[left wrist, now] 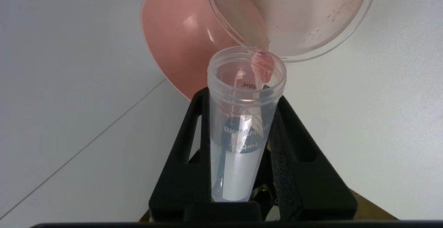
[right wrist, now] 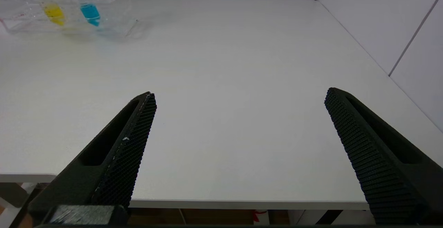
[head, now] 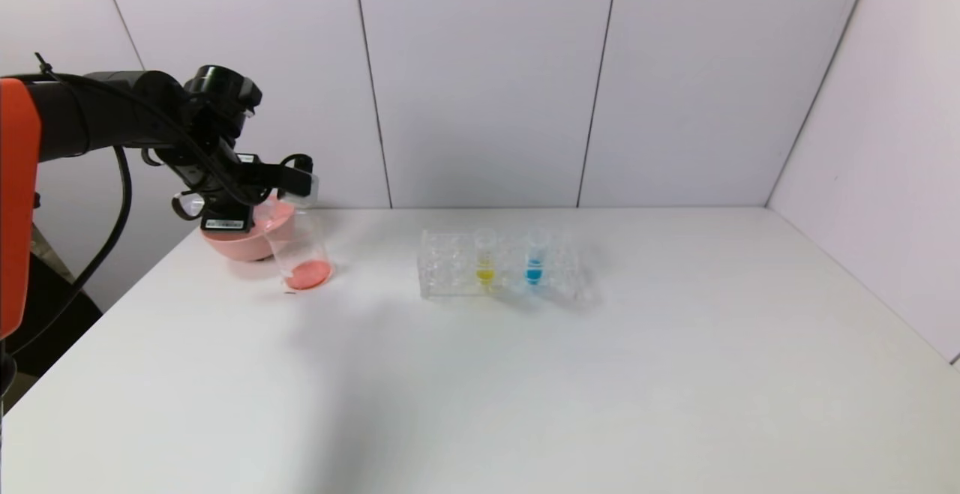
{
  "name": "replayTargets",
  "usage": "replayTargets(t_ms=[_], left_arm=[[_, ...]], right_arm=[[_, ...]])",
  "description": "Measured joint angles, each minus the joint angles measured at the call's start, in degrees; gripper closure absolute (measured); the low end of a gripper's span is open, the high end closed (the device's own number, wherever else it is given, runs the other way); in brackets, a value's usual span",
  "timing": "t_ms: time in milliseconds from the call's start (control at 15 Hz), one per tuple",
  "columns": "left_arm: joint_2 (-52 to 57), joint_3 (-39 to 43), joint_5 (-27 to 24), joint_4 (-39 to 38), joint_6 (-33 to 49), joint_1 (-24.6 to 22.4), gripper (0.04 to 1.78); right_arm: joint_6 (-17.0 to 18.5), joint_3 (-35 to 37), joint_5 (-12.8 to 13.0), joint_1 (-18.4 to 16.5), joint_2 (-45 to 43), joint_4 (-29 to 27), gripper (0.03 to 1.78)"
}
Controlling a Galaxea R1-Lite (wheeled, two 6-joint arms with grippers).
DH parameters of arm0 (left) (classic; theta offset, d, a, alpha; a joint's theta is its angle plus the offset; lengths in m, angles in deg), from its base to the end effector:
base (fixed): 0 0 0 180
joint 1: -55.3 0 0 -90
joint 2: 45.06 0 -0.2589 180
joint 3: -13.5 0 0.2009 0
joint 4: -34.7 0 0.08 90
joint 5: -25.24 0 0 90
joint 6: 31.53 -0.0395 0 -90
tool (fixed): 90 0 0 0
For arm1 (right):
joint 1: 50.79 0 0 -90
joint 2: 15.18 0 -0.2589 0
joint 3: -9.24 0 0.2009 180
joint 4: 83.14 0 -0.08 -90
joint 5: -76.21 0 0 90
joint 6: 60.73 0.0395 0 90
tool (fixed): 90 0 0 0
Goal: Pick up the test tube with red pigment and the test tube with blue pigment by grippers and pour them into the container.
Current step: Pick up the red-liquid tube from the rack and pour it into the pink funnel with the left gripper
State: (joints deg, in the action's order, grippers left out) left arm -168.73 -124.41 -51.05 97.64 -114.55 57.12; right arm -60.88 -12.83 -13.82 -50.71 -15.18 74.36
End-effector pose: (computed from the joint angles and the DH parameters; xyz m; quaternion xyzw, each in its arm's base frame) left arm 0.4165 -0.0039 0.1760 0.6423 0.3685 -0.2001 0.6416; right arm 0.0468 0.0001 0.0746 -0.0013 0.0038 0.0010 1.0000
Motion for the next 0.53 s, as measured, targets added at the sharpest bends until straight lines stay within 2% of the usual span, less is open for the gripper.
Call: replayTargets(t_ms=[533], left_arm=[[0.46,0.0,-1.37,0.11,0.96,0.02,1.31]], right_arm=[[0.0,0.0,0.02,0.0,0.0,0.0,0.04]])
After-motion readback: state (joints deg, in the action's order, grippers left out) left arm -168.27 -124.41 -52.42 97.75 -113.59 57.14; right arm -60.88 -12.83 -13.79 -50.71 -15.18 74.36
